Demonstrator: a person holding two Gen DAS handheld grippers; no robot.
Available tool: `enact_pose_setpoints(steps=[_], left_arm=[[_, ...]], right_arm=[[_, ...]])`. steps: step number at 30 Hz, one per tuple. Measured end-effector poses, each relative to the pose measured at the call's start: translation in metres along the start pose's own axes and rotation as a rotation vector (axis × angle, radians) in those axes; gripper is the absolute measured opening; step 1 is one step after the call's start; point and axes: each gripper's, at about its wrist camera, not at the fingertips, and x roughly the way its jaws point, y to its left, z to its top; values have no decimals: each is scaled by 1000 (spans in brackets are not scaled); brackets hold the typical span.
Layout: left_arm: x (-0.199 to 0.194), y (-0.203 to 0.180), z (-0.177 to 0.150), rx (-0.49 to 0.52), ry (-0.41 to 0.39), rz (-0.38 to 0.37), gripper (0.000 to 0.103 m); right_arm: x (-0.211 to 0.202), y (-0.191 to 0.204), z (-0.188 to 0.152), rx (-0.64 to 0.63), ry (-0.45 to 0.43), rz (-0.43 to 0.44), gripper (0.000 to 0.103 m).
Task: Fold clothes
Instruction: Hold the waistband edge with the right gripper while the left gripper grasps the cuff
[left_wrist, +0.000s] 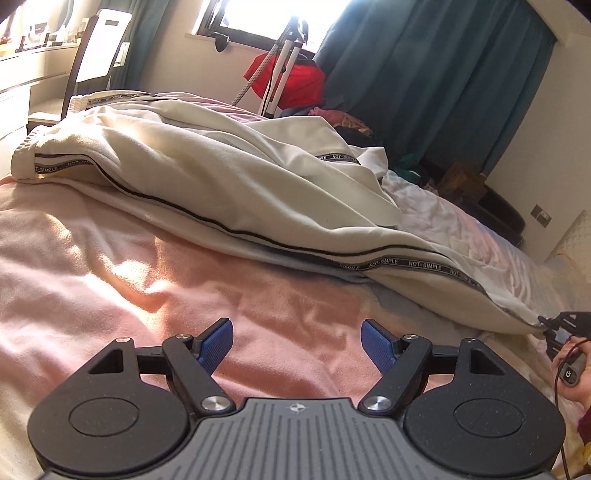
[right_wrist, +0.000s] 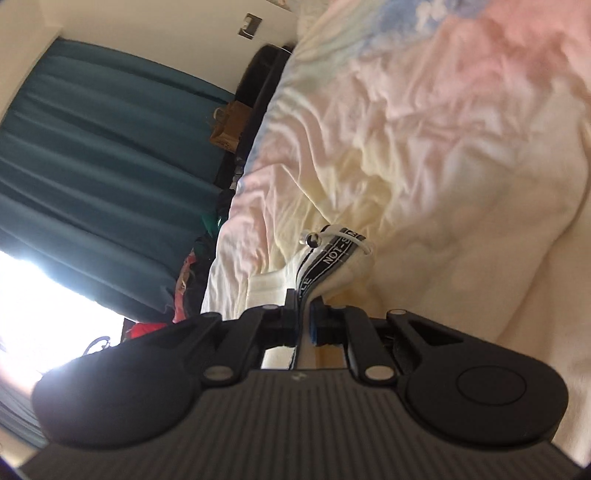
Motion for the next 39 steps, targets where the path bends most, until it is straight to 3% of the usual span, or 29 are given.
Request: enact_pose_setpoints(steps=[6,8,10,11,14,17,20,23,29,33,37,39], left_arm=[[-9,5,3,-40,-15,-9,78],[-11,7,4,-61,-17,-10,78],[-11,12,5,-91,-16,-15,79],[-11,15,6,-107,-14,-17,79],[-10,25,7,-170,-6,-13,79],[-9,36,7,-229,1,3,79],[-8,47,7,-297,5,5,80],[-9,63,13,-375,-16,10,80],[-4,125,62,-629,-101,50,81],[7,188,88,-897,-165,120,80],[15,227,114,-981,-240,211,70],[18,234,127,-992,-268,192,72]], right_arm=[[-1,-11,-1,106,74,24,14],[1,-16,0,123,100,10,29],[2,-21,0,142,116,10,59],[1,-23,0,153,115,20,61],[2,-23,1,161,138,61,61],[6,-16,1,94,154,24,60],[14,-10,-2,17,185,-22,49],[21,-7,-4,-43,185,-61,10],[14,28,0,-189,35,-12,8],[13,30,1,-208,15,-12,8],[11,22,3,-158,22,-16,8],[10,20,3,-149,21,-14,8]])
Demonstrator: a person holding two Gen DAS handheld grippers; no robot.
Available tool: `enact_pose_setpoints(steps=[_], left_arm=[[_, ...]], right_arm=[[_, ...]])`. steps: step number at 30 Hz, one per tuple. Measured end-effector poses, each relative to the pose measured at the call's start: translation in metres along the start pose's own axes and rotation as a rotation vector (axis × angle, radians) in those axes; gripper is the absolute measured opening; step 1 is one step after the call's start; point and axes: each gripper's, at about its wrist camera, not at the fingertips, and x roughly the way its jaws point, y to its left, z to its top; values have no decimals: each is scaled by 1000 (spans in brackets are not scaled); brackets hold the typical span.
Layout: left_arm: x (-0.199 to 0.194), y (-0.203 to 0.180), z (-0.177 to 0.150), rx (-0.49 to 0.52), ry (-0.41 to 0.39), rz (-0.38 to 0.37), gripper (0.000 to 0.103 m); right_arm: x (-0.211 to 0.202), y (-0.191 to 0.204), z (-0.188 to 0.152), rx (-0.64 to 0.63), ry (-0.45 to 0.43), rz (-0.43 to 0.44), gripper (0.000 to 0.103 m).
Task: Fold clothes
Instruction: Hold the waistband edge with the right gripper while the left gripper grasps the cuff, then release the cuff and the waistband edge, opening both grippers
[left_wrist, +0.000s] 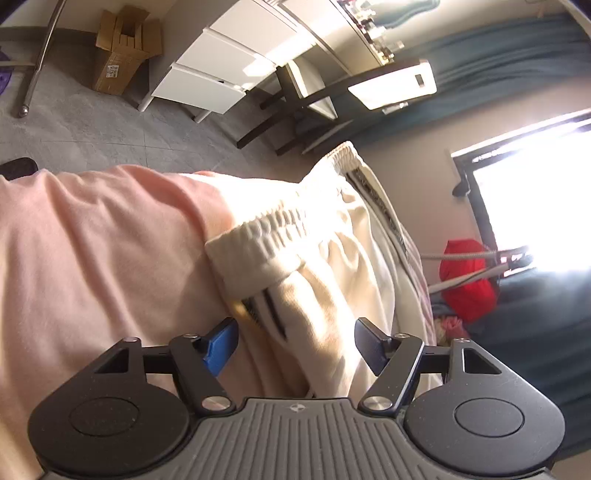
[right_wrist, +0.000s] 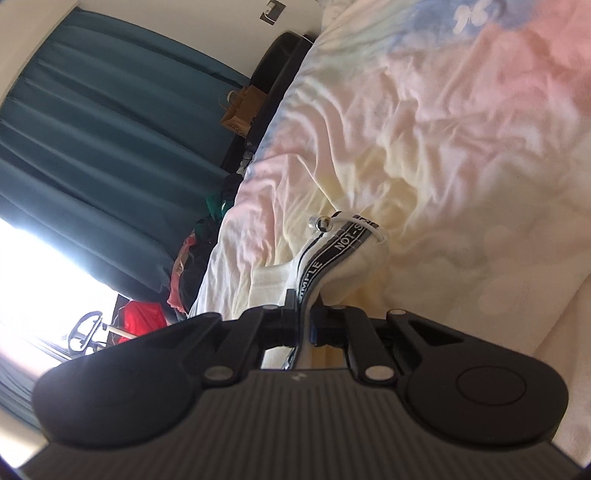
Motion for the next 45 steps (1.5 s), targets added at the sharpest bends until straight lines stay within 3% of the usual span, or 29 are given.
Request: enact_pose_setpoints(steps=[3,5,8,10,15,19,22,25,30,35,38,42,44,45], left_arm=[[13,-17,7,84,23,47,78],[22,-18,7,85,60,66,76],[28,-19,9,91,62,88,51],[26,-23,12,116,47,93,21],[-17,-49,26,167,-27,11,12],[-64,-54,54,95,5,-105,12],[-99,-49,61,117,19,-123,12],[-120,-26,53,137,32,-75,12],[-128,32,35,145,71,54,12],[-126,61,21,237,67,133,13],[-125,58,16,297,60,146,16],[-132,44,13,367,32,188,33],[-140,32,10,419,-3,197,47],[-145,26,8,455,-25,197,58]], right_arm=[[5,2,0,-7,-16,8,8],[7,4,-1,-13,-27,7,8],[9,6,-4,-21,-39,-7,8],[8,3,-3,-9,-38,-20,8],[2,0,-1,-25,-2,-85,8],[-5,-8,-2,-4,21,-121,8],[-15,-5,-5,-2,9,-113,8],[-34,7,-6,-47,-49,-128,8],[-70,3,-8,-9,-159,-295,8],[-74,-25,-11,96,-102,-396,8],[-72,-27,-12,74,-87,-407,8],[-68,-21,-8,33,-61,-388,12],[-68,-16,-6,18,-55,-370,25],[-70,-7,-6,-25,-69,-374,58]])
